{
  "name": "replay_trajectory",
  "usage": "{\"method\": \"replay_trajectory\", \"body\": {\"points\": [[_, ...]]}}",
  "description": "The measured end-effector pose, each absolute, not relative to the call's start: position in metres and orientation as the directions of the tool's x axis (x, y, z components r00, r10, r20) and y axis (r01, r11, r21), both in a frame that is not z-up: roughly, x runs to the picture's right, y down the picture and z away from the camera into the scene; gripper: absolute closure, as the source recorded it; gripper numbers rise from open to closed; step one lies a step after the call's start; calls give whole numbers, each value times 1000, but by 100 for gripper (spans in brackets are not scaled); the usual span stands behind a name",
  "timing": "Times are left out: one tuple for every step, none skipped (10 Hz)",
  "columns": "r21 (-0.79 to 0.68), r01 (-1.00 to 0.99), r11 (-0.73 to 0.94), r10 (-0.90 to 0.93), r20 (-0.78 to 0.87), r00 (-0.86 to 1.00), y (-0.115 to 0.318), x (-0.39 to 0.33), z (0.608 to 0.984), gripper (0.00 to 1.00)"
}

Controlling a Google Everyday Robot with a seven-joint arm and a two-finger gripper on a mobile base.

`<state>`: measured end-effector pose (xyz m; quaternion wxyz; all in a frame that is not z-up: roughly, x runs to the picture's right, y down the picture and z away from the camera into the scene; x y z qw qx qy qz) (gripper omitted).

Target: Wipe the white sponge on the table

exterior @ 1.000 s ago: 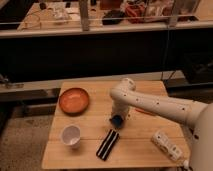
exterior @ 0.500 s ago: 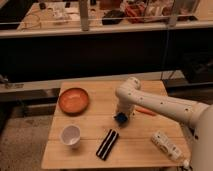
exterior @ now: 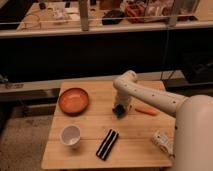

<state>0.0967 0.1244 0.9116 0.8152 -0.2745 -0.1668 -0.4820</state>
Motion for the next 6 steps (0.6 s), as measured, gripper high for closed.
{"method": "replay_trajectory", "body": {"points": [[-274, 889, 368, -701, 547, 458, 121, 87, 917, 59], [-254, 904, 343, -707, 564, 426, 119, 72, 923, 59], [-229, 919, 321, -712, 581, 393, 117, 58, 929, 59], [-213, 930, 299, -714, 597, 366, 118, 47, 932, 59], [-173, 947, 272, -719, 617, 319, 118, 26, 935, 59], [-144, 956, 255, -723, 628, 287, 119, 14, 935, 59]]}}
